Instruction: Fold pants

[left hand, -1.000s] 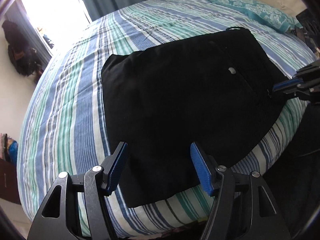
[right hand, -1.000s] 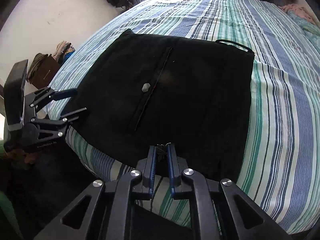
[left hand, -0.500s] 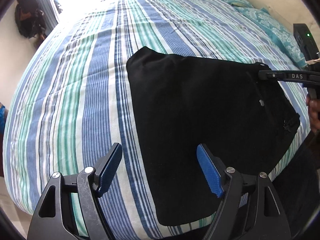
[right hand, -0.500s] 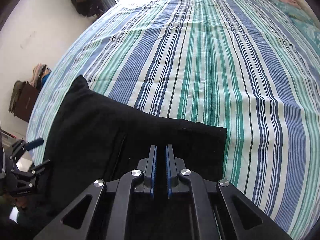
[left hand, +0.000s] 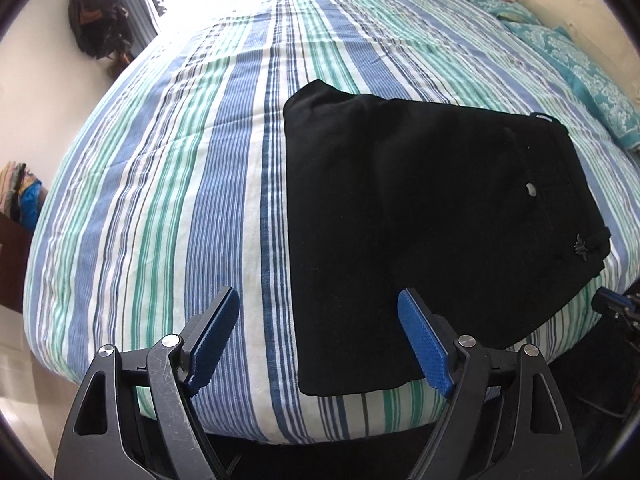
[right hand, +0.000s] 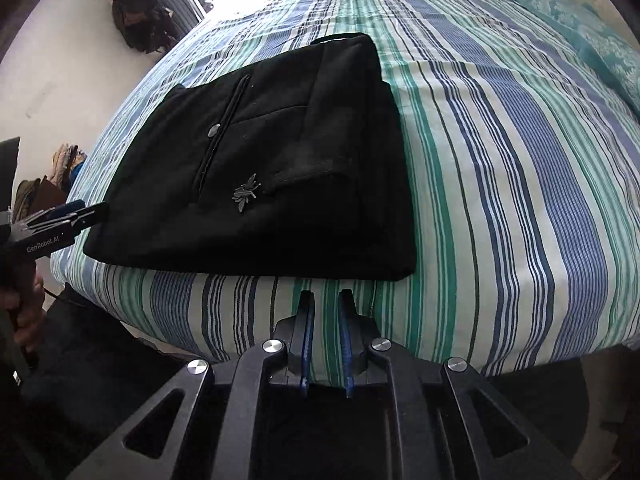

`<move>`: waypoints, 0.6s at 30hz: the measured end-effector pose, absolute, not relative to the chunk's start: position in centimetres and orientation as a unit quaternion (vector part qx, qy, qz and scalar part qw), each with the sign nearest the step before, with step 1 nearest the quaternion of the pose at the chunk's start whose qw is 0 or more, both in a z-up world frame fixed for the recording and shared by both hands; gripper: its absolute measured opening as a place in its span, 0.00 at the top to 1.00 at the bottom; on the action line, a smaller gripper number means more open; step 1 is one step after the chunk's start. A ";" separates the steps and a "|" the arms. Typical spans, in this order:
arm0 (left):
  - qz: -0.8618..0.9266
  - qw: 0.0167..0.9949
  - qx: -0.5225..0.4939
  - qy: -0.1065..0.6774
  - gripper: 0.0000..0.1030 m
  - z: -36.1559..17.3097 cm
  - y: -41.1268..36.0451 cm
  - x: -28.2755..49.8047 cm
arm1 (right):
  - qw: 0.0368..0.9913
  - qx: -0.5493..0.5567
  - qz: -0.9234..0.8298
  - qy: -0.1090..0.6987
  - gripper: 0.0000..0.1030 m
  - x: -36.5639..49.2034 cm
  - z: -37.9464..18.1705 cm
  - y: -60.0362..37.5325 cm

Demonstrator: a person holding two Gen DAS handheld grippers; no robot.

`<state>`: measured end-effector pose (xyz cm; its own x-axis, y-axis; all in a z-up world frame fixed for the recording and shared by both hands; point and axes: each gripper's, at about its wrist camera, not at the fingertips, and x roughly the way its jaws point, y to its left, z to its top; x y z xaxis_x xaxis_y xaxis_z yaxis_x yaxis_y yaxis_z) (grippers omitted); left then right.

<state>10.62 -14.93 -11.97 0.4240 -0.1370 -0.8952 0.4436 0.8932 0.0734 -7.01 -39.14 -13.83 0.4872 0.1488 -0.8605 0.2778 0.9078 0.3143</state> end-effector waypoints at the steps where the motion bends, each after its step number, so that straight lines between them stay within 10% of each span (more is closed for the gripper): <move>1: -0.175 0.834 0.152 0.501 0.19 -11.4 -14.7 10.5 | 0.845 0.222 -0.048 0.485 0.86 -7.9 -12.9 -39.6; 2: -0.172 0.839 0.155 0.493 0.18 -10.9 -14.6 10.4 | 0.854 0.225 -0.061 0.464 0.81 -8.6 -11.8 -40.0; 4: -0.166 0.846 0.155 0.482 0.12 -10.2 -14.4 10.3 | 0.872 0.220 -0.095 0.427 0.22 -9.5 -9.7 -40.6; 5: -0.165 0.847 0.153 0.481 0.12 -10.1 -14.2 10.4 | 0.881 0.217 -0.110 0.405 0.12 -9.8 -8.9 -40.7; 18: -0.142 0.846 0.144 0.494 0.12 -10.3 -12.8 10.9 | 0.895 0.229 -0.110 0.368 0.09 -8.1 -7.9 -38.5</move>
<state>10.92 -12.76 -10.27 0.4719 -0.0980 -0.8762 0.3823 0.9183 0.1032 -8.06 -38.48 -7.90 0.7056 -0.0281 -0.7080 0.3643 0.8715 0.3284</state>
